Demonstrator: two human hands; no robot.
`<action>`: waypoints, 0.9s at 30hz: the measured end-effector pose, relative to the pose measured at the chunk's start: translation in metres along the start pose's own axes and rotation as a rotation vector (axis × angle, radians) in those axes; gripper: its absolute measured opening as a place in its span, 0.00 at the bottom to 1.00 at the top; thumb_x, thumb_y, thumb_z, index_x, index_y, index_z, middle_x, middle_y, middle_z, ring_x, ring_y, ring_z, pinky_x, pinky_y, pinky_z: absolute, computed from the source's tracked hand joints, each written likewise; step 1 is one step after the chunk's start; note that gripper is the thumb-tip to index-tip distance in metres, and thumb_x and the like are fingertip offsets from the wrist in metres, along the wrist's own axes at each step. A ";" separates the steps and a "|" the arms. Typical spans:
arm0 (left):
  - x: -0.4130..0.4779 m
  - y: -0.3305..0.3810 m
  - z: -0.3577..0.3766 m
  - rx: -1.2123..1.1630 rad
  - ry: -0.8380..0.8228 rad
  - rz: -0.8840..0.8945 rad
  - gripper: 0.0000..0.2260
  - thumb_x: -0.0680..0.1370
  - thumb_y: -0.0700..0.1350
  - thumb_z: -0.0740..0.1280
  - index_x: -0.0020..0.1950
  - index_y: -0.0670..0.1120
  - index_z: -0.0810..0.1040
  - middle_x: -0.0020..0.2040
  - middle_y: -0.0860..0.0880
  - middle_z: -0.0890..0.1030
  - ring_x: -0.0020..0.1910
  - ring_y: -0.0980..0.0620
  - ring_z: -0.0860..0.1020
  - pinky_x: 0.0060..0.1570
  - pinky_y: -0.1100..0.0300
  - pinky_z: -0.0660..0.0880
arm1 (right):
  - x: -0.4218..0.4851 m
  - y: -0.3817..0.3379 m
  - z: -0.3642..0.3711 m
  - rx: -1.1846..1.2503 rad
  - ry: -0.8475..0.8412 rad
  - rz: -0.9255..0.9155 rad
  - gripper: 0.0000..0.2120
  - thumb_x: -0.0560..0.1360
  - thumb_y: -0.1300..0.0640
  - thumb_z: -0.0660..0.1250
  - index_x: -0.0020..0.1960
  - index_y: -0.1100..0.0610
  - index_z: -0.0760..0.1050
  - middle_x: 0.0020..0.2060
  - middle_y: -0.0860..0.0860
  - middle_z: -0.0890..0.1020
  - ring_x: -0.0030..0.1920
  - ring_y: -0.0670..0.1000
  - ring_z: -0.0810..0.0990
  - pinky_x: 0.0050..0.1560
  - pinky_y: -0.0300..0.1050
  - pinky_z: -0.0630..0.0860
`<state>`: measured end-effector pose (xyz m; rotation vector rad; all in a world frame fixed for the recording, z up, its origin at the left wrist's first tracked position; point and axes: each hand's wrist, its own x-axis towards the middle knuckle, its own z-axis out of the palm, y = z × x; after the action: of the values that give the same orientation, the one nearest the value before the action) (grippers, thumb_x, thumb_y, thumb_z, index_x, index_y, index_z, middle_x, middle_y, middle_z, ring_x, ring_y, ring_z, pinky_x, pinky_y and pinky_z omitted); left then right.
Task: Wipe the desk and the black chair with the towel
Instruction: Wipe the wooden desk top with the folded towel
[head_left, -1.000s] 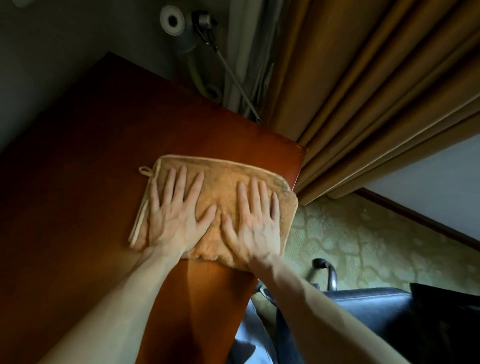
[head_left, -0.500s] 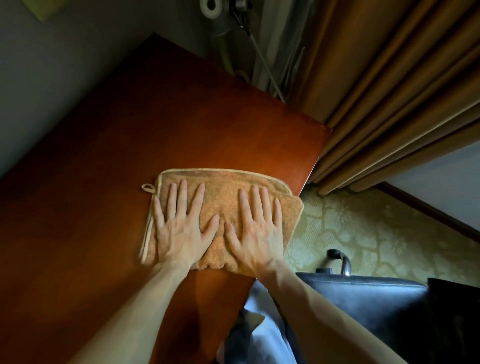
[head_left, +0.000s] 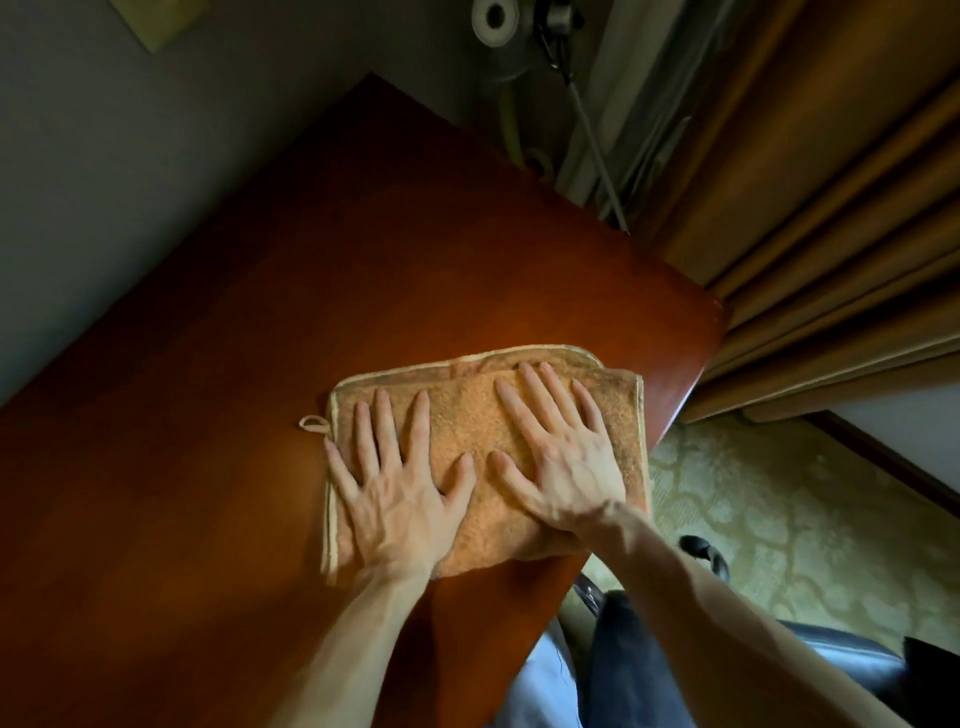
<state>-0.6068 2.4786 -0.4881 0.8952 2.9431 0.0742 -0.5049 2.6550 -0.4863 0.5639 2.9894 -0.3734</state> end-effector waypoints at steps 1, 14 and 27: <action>0.005 0.002 0.000 0.000 -0.001 -0.015 0.37 0.79 0.70 0.51 0.85 0.54 0.55 0.85 0.41 0.54 0.84 0.41 0.51 0.78 0.31 0.48 | 0.007 0.002 -0.002 -0.005 -0.006 -0.013 0.37 0.82 0.32 0.49 0.85 0.46 0.44 0.84 0.53 0.48 0.83 0.52 0.41 0.82 0.59 0.43; 0.088 0.013 -0.002 0.006 -0.013 -0.081 0.39 0.79 0.70 0.50 0.86 0.52 0.52 0.85 0.39 0.51 0.84 0.39 0.47 0.77 0.30 0.45 | 0.103 0.034 -0.020 -0.023 0.026 -0.119 0.37 0.81 0.32 0.52 0.84 0.47 0.51 0.84 0.52 0.52 0.83 0.51 0.44 0.81 0.60 0.47; 0.194 0.019 -0.005 -0.049 0.029 -0.103 0.38 0.79 0.70 0.51 0.85 0.51 0.55 0.84 0.39 0.53 0.84 0.39 0.49 0.76 0.28 0.47 | 0.209 0.064 -0.036 -0.039 0.049 -0.173 0.36 0.81 0.32 0.49 0.84 0.48 0.53 0.83 0.52 0.55 0.83 0.51 0.47 0.81 0.59 0.48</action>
<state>-0.7575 2.6029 -0.4910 0.7407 2.9942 0.1543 -0.6768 2.7946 -0.4909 0.3167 3.0942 -0.3157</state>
